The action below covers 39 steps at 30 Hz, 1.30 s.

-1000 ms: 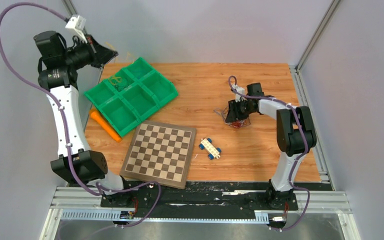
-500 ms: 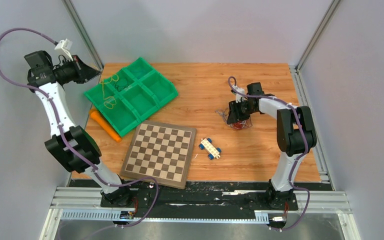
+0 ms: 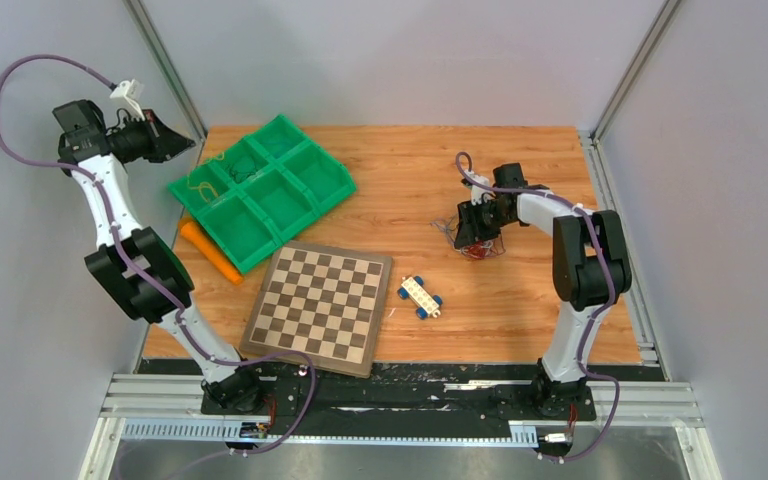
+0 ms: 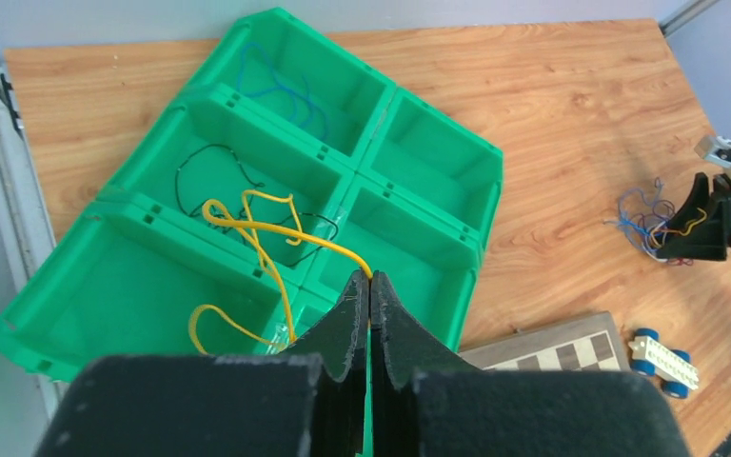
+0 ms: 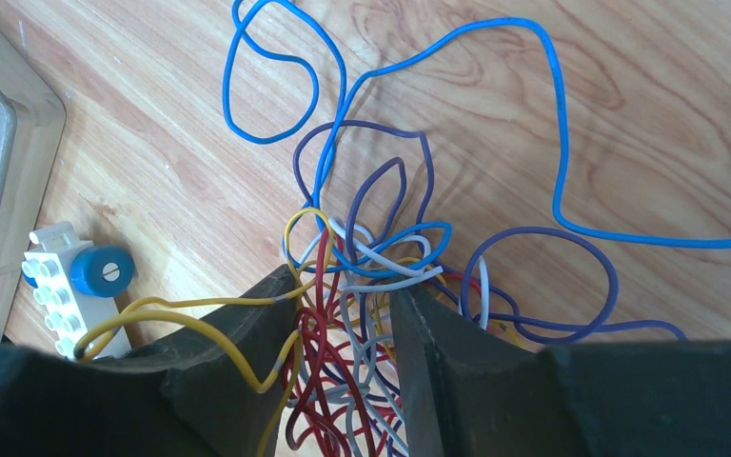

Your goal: Untangle the cables

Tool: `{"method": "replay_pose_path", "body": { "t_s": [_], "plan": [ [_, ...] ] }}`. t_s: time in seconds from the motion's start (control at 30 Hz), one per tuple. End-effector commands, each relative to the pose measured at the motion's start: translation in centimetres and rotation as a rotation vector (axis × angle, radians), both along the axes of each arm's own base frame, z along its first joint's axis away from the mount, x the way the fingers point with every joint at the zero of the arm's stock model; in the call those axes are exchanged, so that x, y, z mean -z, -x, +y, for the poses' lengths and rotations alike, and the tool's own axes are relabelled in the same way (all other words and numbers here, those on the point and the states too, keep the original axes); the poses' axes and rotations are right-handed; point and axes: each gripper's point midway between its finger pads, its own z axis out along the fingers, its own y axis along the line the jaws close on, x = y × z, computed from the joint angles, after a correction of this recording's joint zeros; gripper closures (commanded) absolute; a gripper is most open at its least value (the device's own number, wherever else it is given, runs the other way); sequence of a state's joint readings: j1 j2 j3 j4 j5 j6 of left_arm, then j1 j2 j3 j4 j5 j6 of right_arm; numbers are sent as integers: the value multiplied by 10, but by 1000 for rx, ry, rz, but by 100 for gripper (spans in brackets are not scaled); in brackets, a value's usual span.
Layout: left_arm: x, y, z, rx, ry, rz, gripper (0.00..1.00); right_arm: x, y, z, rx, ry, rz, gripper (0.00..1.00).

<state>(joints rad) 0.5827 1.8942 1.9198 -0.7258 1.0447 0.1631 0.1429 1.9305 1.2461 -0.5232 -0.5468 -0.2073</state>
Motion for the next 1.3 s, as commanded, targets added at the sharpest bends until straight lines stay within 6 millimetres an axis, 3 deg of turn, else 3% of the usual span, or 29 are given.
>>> {"method": "replay_pose_path", "body": {
  "t_s": [0.0,0.23,0.47,0.77,0.9,1.13,1.2,1.27],
  "plan": [
    [-15,-9,18,-25,-58,-86,100,8,-3,-8,11,41,26,57],
    [-6,-22,30,-46,-58,-78,100,11,-3,-7,5,40,45,57],
    [49,-20,51,-127,-130,41,100,13,-3,-7,1,45,53,57],
    [96,-20,90,-286,-259,175,100,14,-4,-7,-2,46,54,57],
    [110,-25,84,-275,-283,209,100,16,-2,-7,-4,47,60,57],
    [129,-37,42,-184,-279,247,99,12,0,-9,-18,53,48,57],
    [133,-36,37,-176,-288,273,87,10,2,-8,-26,46,47,57],
    [133,-34,41,-205,-303,301,67,6,3,-7,-36,40,40,58]
  ]
}}
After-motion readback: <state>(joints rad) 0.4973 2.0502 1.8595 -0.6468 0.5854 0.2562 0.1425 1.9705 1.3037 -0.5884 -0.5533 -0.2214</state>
